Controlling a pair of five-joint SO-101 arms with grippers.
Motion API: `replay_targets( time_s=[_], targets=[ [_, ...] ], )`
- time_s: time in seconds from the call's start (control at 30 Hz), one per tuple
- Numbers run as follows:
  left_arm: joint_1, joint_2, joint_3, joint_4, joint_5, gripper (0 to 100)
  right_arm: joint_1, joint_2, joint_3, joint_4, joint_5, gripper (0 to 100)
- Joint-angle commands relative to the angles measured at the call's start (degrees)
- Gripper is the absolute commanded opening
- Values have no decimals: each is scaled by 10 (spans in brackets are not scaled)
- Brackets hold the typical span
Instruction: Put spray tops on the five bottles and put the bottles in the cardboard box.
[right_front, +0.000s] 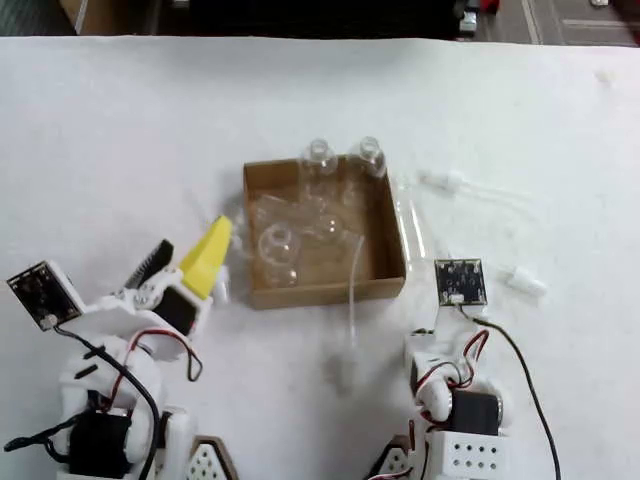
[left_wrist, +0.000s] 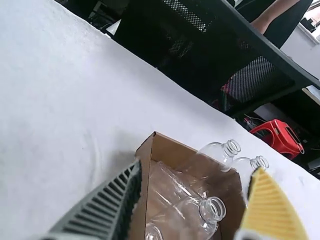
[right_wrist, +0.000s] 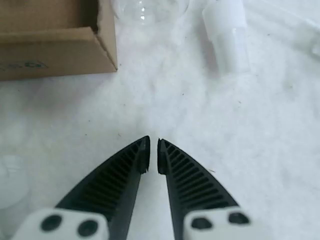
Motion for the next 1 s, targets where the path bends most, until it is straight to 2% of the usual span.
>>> replay_targets(
  time_s=[0.0, 0.2, 0.97],
  targets=[
    [-1, -5, -3, 1, -15, 312, 1, 0, 5, 3, -1, 18],
    [0, -5, -3, 1, -45, 312, 1, 0, 5, 3, -1, 18],
    [0, -4, -2, 4, -48, 312, 1, 0, 5, 3, -1, 18]
  ],
)
